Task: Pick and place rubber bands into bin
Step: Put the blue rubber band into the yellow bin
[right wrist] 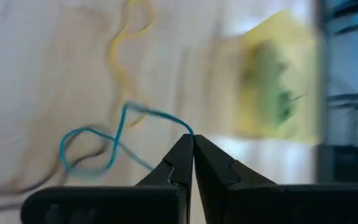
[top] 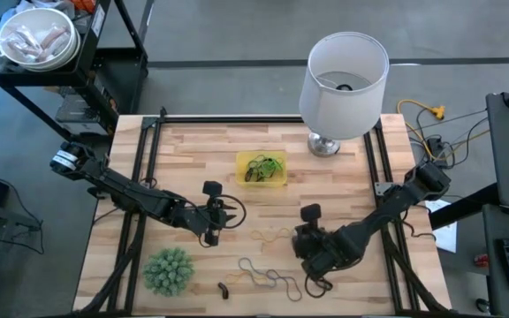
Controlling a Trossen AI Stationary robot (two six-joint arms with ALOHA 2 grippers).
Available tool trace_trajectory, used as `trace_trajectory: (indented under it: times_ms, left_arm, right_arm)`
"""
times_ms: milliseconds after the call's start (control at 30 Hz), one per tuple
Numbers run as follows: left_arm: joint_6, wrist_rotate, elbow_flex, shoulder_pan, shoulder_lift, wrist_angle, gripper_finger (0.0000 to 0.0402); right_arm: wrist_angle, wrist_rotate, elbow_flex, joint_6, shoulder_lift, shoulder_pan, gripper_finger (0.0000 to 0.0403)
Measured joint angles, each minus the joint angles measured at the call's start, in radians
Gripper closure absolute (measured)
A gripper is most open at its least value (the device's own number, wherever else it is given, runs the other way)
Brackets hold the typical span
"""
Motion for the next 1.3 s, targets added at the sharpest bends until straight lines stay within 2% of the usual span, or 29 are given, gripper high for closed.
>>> trace_trajectory:
  times_ms: [200, 367, 633, 1100, 1300]
  left_arm:
    - [0.0, 0.0, 0.0, 0.0, 0.0, 0.0, 0.0317]
    - [0.0, 0.0, 0.0, 0.0, 0.0, 0.0, 0.0317]
    - [0.0, 0.0, 0.0, 0.0, 0.0, 0.0, 0.0317]
    - [0.0, 0.0, 0.0, 0.0, 0.0, 0.0, 0.0317]
    - [0.0, 0.0, 0.0, 0.0, 0.0, 0.0, 0.0317]
  right_arm:
    - [0.002, 0.204, 0.044, -0.124, 0.0, -0.006, 0.0395]
    - [0.007, 0.284, 0.065, -0.194, 0.0, -0.051, 0.0395]
    - [0.044, 0.284, 0.066, -0.271, 0.0, -0.194, 0.0395]
    - [0.295, 0.269, 0.064, -0.525, -0.001, -0.45, 0.0394]
    - [0.387, 0.133, 0.064, -0.587, -0.002, -0.552, 0.0394]
